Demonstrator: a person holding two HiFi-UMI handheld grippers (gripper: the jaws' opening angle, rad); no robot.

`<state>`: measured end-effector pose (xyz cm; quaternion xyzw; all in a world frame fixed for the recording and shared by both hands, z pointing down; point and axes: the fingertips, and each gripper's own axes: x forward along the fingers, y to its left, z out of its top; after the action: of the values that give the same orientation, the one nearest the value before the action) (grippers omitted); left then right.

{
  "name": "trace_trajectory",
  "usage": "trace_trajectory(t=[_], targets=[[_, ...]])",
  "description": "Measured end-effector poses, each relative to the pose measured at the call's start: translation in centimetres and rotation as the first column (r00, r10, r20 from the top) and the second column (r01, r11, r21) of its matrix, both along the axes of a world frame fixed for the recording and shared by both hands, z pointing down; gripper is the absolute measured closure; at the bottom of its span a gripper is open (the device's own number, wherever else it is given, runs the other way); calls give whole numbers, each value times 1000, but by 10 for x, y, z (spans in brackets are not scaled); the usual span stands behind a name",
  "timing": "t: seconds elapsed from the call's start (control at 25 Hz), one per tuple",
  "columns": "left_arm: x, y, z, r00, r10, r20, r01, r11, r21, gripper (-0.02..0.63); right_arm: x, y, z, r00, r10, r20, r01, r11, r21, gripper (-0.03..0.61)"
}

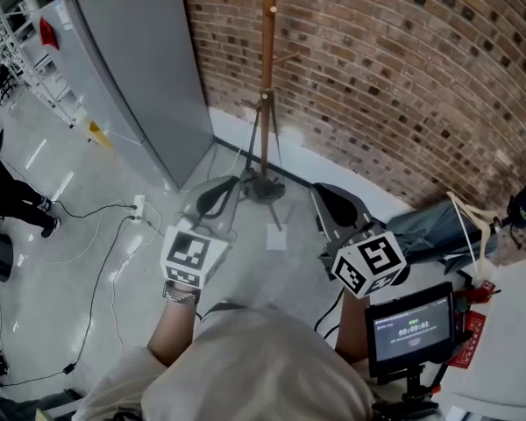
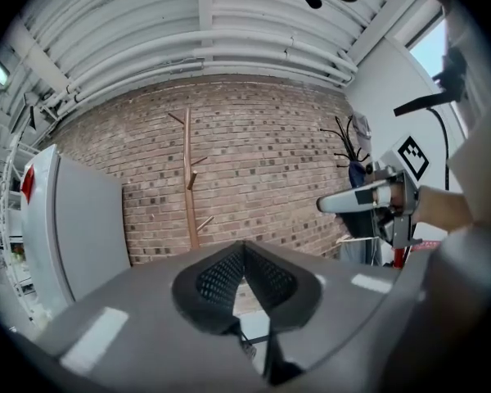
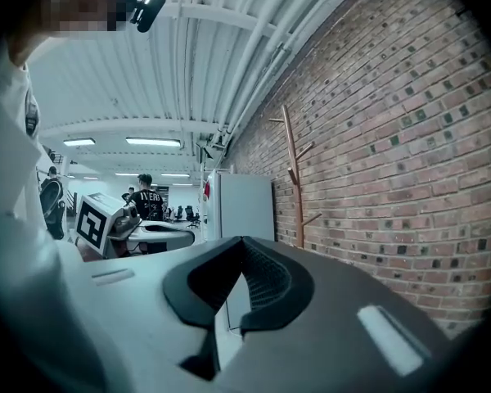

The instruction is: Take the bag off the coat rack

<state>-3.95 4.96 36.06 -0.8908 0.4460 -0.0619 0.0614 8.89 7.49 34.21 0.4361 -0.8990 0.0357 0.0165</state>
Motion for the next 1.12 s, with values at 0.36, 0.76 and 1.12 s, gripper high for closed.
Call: trace_trajectory(t=[0.36,0.76,1.12], targets=[[16,7,-1,1000,-18,22,18,1000,-4,614,23,-1,-4,1000,-26,9,26,1000,-3,577],[35,-6,12,998,17,66,-17,1000,1,614,41,-8,7,999,17,44,-16,1000,-15,577],[17,-68,4,999,33,17,-34,999,37,614,33,-63,7,998,57,34,-57,998,-22,577]])
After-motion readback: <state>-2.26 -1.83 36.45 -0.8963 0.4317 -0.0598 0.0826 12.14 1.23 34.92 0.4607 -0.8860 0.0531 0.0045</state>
